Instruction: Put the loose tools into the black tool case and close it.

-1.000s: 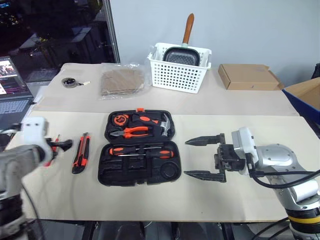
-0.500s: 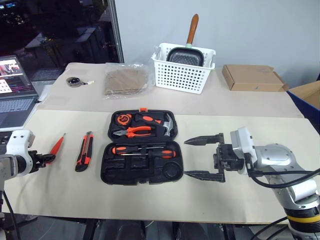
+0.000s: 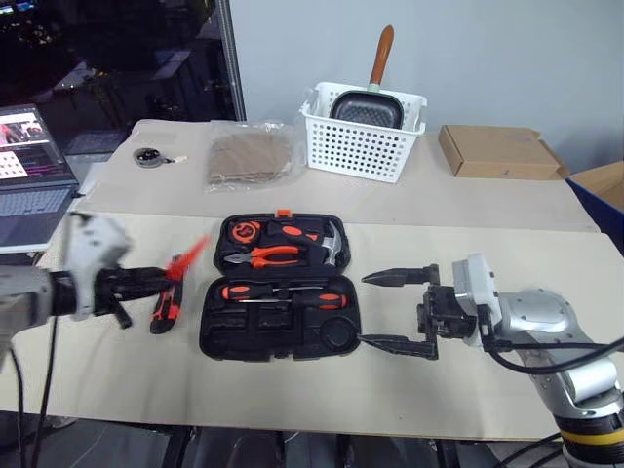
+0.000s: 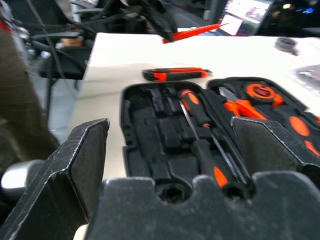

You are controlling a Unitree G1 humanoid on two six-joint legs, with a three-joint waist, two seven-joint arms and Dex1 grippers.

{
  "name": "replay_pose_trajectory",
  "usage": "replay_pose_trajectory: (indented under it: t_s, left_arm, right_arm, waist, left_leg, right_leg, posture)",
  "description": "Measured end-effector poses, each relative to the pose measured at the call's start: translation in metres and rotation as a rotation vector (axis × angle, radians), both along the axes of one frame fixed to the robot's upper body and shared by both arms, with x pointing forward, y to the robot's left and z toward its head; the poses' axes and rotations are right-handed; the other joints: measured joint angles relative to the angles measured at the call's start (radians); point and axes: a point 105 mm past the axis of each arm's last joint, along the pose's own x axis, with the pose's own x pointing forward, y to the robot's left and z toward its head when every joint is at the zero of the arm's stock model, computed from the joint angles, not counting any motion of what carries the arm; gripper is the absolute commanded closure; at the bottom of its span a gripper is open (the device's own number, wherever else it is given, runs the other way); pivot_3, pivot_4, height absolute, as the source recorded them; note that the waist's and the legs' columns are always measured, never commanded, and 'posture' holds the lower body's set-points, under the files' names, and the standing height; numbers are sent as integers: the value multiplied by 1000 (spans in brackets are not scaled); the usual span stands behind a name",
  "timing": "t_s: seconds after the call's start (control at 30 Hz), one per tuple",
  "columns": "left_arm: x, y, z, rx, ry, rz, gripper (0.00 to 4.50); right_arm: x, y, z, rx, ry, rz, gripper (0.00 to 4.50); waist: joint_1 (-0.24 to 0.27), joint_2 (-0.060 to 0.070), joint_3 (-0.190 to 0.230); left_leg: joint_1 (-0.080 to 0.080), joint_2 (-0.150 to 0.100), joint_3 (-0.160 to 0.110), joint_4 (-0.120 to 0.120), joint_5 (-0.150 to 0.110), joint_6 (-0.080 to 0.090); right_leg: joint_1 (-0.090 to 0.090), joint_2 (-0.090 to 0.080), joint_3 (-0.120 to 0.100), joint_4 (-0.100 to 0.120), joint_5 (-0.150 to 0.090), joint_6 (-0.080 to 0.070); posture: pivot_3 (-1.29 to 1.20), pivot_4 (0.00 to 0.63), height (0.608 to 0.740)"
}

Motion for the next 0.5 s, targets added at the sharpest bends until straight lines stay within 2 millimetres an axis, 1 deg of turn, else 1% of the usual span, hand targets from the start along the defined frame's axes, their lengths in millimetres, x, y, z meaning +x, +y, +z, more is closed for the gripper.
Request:
replay_pose_trajectory:
  t_s: [0.03, 0.13, 0.23, 0.3, 0.37, 0.5]
  left_arm:
    - [-1, -10, -7, 34, 9, -60, 4085]
    - [4, -28, -21, 132, 22, -162, 4085]
    - [8, -37, -29, 232, 9, -233, 4085]
    - [11, -37, -35, 295, 1, -280, 4085]
    - [13, -33, -43, 341, 12, -301, 4085]
    - [15, -32, -43, 395, -11, -356, 4085]
  right_arm:
    - [-1, -3, -3, -7, 10, -10, 0]
    - [-4, -11, -7, -31, 26, -39, 0]
    - [-9, -17, -9, -45, 33, -59, 0]
    - [-12, -21, -10, -60, 37, -76, 0]
    - [-12, -24, -10, -61, 33, -89, 0]
    - [-15, -25, -11, -64, 39, -100, 0]
  waist:
    - [0, 0, 0]
    - [-5, -1, 0]
    - [-7, -1, 0]
    - [-8, -1, 0]
    - [-9, -1, 0]
    - [-5, -1, 0]
  left_leg:
    - [0, -1, 0, 0, 0, 0]
    - [1, -3, -1, 1, 1, 1]
    - [2, -4, -1, 1, 1, 1]
    - [1, -4, -2, 1, 0, 2]
    - [1, -4, -1, 1, 0, 2]
    - [1, -5, -1, 1, -1, 3]
  right_leg:
    - [0, 2, 0, 0, 0, 0]
    - [1, 6, 2, 0, 0, 1]
    - [1, 6, 4, 1, -1, 2]
    - [1, 6, 4, 1, -1, 3]
    - [0, 6, 4, 1, -2, 3]
    - [1, 4, 4, 1, -2, 5]
  posture:
    - [0, 150, 740]
    - [0, 150, 740]
    - [0, 150, 740]
    - [0, 150, 740]
    - [0, 150, 740]
    - [0, 150, 740]
